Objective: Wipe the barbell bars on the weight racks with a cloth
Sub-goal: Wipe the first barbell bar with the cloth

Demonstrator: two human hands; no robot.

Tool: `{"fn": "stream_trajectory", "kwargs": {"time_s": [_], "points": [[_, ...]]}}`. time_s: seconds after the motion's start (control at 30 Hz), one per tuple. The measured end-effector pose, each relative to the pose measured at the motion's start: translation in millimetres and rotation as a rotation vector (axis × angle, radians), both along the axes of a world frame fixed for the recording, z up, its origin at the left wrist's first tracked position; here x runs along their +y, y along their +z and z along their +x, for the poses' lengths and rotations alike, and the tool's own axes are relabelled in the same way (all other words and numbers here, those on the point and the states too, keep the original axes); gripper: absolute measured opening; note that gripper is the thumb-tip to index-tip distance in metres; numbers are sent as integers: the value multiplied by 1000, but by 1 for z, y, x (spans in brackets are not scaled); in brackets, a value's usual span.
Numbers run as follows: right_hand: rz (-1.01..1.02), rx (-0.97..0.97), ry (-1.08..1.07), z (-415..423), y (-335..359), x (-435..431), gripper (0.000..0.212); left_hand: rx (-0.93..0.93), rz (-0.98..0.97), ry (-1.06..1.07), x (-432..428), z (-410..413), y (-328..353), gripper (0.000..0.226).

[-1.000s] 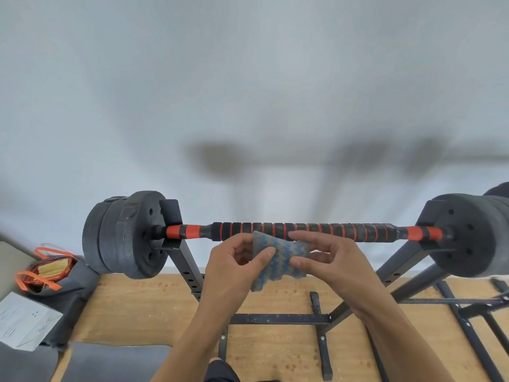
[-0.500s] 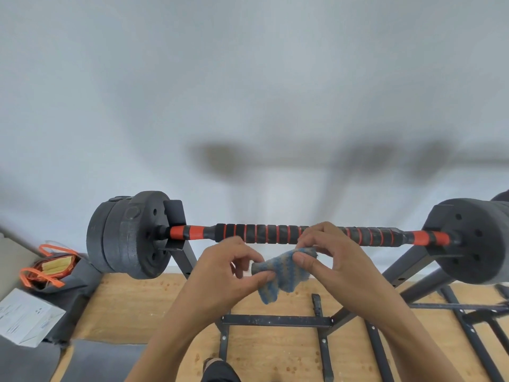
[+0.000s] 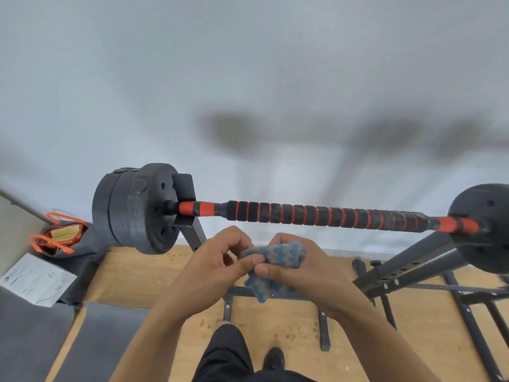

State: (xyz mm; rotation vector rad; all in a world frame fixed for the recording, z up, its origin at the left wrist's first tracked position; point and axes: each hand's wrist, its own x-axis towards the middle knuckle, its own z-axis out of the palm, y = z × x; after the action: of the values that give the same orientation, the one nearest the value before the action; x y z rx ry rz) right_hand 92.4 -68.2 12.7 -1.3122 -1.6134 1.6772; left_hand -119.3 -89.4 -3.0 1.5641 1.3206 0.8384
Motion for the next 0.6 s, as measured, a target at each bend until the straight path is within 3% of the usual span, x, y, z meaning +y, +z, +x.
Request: {"fn": "stream_trajectory", "kwargs": {"time_s": [0.17,0.3,0.37,0.43,0.5,0.6], "points": [[-5,-65,31,-12,5,21,28,-5,-90,-4,14,-17,-6,19],[132,-310,-32,-15,23,45,9,141,17,82,31,-29,-7,9],[292,-402,-118,-16,34,67,24,298,234,139,44,-31,-6,19],[557,-639,-89,-17,33,98,33,478,444,126,63,-31,-12,28],[659,-865,28,-23,23,121,17,662,469,49,82,-30,-21,42],[578,-924,185,-37,6,134,21,920,362,-56,101,-24,-42,44]]}}
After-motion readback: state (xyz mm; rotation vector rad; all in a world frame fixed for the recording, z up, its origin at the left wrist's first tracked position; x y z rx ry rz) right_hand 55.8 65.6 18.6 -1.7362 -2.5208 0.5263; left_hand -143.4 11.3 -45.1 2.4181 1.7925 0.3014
